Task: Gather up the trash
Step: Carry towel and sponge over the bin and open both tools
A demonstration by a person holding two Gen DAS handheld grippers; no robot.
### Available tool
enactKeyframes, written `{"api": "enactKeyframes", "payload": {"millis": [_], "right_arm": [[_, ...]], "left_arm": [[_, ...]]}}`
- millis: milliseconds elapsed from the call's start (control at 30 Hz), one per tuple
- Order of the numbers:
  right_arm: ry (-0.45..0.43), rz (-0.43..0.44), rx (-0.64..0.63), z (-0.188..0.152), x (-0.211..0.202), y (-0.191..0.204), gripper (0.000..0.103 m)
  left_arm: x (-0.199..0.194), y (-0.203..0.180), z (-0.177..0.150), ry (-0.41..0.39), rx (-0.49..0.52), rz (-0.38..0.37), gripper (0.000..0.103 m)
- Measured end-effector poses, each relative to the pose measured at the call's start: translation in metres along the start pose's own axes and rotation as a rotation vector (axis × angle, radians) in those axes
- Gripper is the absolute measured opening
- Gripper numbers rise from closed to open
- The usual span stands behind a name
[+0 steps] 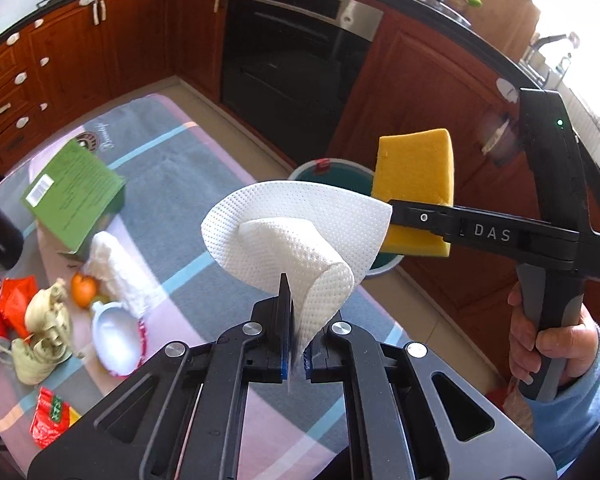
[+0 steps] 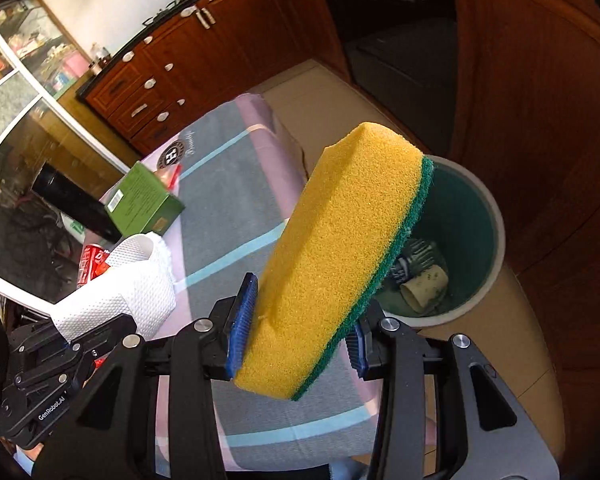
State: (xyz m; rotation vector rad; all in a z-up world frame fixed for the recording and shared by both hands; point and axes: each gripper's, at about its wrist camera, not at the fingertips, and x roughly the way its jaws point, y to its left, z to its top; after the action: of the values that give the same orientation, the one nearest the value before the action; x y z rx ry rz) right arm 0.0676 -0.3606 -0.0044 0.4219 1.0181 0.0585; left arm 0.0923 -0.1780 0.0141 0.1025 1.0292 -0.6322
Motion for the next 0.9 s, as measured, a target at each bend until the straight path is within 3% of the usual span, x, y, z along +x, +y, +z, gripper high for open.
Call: {"api": "enactKeyframes", "payload": {"millis": [300, 567, 633, 700, 833, 900], "right_arm": [[0.042, -0.077, 0.112, 0.016, 0.026, -0.080, 0.039], [0.112, -0.114, 0.156, 0.021, 0.057, -0.116, 0.039], [0.135, -0.121, 0.157, 0.021, 0.065, -0.122, 0.039], [0.157, -0.121, 0.164, 0.020, 0.073, -0.127, 0.039], [0.186, -0.108, 0.196, 0.019, 0.085, -0.136, 0.042], [0.192, -0.101, 0.209, 0.018, 0.087, -0.139, 0.049]], "left_arm": [[0.089, -0.047, 0.036, 0.114, 0.103, -0.040, 0.006], [0.154, -0.063, 0.055, 0.201, 0.161, -0.027, 0.007], [0.167, -0.064, 0.058, 0.223, 0.170, -0.015, 0.014], [0.177, -0.066, 0.059, 0.230, 0.183, 0.012, 0.053], [0.182, -0.065, 0.058, 0.219, 0.201, 0.050, 0.061], [0.183, -0.061, 0.058, 0.220, 0.191, 0.050, 0.064]]}}
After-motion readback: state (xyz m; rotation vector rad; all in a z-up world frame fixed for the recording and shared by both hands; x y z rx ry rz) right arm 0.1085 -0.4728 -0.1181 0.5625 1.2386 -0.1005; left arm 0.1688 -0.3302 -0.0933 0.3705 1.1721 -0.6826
